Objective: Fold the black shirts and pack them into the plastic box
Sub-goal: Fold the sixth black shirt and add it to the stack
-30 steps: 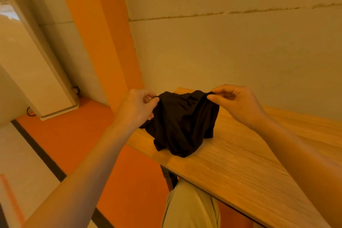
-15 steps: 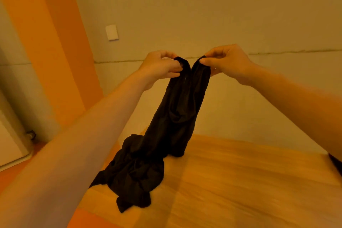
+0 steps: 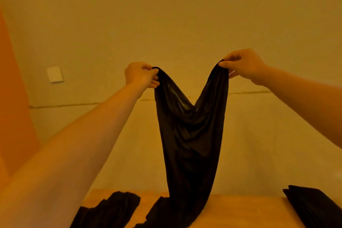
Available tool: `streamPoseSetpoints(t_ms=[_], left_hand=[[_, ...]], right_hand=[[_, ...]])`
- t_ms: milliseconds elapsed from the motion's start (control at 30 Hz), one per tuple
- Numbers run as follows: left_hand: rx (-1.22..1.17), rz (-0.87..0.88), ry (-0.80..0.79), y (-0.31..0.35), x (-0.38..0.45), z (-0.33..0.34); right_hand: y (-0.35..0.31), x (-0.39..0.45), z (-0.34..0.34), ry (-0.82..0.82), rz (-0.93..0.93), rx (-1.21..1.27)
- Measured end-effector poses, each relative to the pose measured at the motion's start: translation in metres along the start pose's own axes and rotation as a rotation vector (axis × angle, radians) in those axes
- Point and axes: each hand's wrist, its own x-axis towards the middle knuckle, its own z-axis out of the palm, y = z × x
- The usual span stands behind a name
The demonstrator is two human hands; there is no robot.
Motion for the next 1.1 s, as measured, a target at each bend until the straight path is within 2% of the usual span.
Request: streamPoseSetpoints(t_ms=[100, 233, 433, 633, 933, 1100], left_hand=[[0.091, 0.008, 0.105, -0.014, 0.025, 0.003], [0.222, -0.009, 0.18, -0.047, 0.049, -0.005], [0.24, 0.027, 0.105, -0.073, 0.074, -0.004], [0.025, 0.06, 0.126, -0.057, 0.097, 0.005], [-0.079, 0.258, 0.209, -0.028, 0.101, -0.001], [-0.195, 0.211, 0.123, -0.014, 0.085, -0.001]], right_hand=[[0.031, 0.017, -0.031, 0.141, 0.039, -0.04], [0.07, 0.023, -0.066, 0.244, 0.116, -0.103], [0.104, 0.028, -0.089, 0.316, 0.155, -0.097], [0.102, 0.038, -0.098, 0.412, 0.134, -0.007], [0.078, 0.033, -0.116, 0.519, 0.061, 0.087], [0.067, 0.014, -0.126, 0.487, 0.065, 0.104]])
